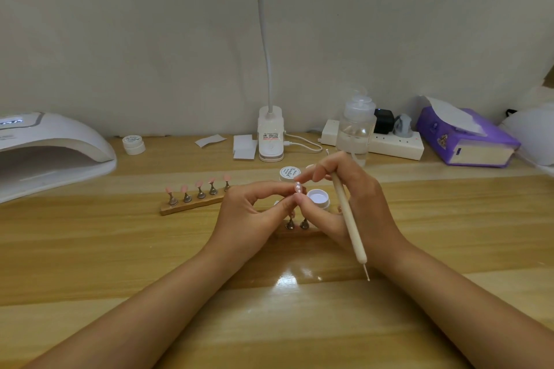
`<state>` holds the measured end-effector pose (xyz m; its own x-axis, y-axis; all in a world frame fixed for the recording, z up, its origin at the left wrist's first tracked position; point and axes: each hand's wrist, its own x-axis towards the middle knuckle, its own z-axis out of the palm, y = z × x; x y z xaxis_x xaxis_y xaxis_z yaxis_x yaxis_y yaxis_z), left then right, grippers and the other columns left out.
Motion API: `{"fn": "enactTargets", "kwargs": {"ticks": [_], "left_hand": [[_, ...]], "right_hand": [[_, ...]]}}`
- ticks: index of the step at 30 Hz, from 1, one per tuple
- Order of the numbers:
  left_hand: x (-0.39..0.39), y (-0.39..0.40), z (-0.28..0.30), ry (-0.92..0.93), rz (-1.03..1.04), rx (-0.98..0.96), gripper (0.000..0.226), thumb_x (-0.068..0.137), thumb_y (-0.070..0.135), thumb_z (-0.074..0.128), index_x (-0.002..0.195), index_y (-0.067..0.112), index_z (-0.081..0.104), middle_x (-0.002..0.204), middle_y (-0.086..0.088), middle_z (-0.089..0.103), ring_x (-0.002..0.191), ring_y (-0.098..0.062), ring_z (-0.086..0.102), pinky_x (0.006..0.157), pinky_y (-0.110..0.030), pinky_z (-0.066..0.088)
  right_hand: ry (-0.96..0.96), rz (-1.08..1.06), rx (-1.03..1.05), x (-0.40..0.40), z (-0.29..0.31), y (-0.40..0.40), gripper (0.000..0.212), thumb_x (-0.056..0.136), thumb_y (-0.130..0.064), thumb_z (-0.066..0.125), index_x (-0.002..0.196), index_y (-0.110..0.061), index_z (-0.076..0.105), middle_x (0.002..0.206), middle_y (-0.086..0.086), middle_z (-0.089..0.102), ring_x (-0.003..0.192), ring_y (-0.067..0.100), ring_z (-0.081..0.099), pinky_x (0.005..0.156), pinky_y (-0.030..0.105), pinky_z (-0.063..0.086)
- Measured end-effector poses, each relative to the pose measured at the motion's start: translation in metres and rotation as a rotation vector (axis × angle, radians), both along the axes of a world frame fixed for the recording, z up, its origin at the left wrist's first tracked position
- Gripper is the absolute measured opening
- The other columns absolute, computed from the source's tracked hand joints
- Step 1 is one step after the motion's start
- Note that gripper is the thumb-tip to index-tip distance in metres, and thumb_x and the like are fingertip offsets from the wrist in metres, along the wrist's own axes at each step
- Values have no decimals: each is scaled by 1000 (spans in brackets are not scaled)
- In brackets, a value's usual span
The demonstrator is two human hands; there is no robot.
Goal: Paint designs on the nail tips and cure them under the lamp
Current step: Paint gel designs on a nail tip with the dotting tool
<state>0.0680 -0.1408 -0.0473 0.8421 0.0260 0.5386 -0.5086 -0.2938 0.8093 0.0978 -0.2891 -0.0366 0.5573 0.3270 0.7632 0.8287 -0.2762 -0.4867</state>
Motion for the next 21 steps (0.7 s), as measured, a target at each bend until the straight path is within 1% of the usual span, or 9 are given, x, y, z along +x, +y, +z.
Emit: {"fn": "enactTargets", "kwargs": {"ticks": [3,5,7,11,13,15,17,19,21], "left_hand": [[1,0,-1,14,6,14,20,74,11,68,88,25,69,88,12,70,88,-2,66,78,-14,49],[1,0,-1,32,-6,7,16,72,20,67,86,27,69,88,12,70,88,-3,66,78,-15,49],[1,0,-1,42,-9,2,17,70,27,64,86,28,70,88,14,71,88,-2,66,78,-15,50],[0,0,-1,58,-21,-10,17,69,31,65,85,32,69,86,20,71,86,0,66,72,-12,49],[1,0,-1,66,-26,-12,19,68,31,65,86,34,68,88,23,69,90,2,65,74,-11,48],[1,0,-1,83,-23,-22,24,65,34,66,88,36,67,89,25,69,92,4,63,75,-8,46],[2,0,-1,94,-11,4,30,62,37,68,92,36,66,90,24,69,91,7,61,73,-5,44],[2,0,-2,113,-1,74,32,63,33,74,93,35,63,91,19,67,91,8,59,72,-4,44],[2,0,-4,120,1,162,35,64,23,80,90,33,60,92,15,64,92,9,56,75,-4,41]], "right_hand": [[5,-9,1,0,0,0,28,74,-27,65,87,-33,40,87,-1,66,86,12,64,79,24,49],[20,-26,4,0,-1,0,31,73,-21,69,86,-29,43,87,-1,66,86,12,64,79,24,49],[40,-38,6,0,-2,0,29,71,-16,70,85,-24,45,87,0,66,86,12,64,78,23,49],[62,-51,23,-2,-4,1,29,72,-11,71,86,-20,47,86,3,65,85,14,63,76,20,48],[79,-53,44,-3,-3,0,32,72,-9,73,85,-22,46,86,3,66,85,14,63,77,20,48],[104,-45,72,-4,1,0,35,73,-10,72,85,-27,44,87,1,66,86,13,63,79,21,48],[126,-43,100,-3,4,-1,36,75,-11,73,85,-31,44,87,-3,65,86,11,63,80,23,49],[153,-48,134,-1,7,-3,37,75,-12,74,84,-32,44,86,-4,65,86,11,63,79,23,49],[184,-47,144,2,8,-8,38,75,-10,74,82,-33,45,85,-3,65,86,10,63,79,22,49]]}}
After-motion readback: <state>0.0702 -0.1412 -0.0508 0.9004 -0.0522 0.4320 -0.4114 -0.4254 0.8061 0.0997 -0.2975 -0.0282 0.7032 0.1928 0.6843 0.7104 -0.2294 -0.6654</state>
